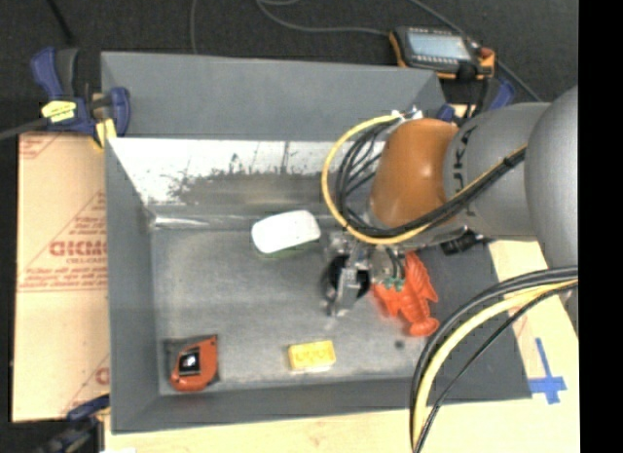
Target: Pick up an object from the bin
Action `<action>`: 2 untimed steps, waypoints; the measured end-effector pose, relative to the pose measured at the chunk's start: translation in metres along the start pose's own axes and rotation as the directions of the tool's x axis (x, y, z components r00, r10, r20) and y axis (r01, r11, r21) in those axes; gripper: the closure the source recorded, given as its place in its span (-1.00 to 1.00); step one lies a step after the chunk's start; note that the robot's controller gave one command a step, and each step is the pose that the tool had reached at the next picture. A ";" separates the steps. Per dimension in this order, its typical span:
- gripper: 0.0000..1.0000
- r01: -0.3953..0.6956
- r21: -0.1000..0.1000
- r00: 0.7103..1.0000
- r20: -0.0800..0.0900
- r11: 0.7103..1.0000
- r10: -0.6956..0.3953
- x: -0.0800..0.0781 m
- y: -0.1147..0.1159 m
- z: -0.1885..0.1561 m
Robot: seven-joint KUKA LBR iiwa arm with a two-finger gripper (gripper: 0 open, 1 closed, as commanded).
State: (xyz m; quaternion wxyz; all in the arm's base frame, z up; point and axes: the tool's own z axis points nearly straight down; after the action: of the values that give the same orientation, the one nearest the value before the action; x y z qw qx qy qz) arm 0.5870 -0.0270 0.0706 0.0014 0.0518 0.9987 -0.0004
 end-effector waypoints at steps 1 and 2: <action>1.00 0.000 0.000 1.000 0.000 1.000 0.000 0.000 0.000 0.000; 1.00 0.019 0.002 1.000 -0.009 1.000 -0.019 0.023 0.034 -0.032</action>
Offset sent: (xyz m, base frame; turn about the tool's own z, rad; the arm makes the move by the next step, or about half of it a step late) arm -0.0309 0.0674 0.0588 -0.0375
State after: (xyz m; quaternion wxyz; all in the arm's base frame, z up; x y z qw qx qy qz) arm 0.5671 0.0091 0.1022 -0.0031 0.0425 0.9991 -0.0011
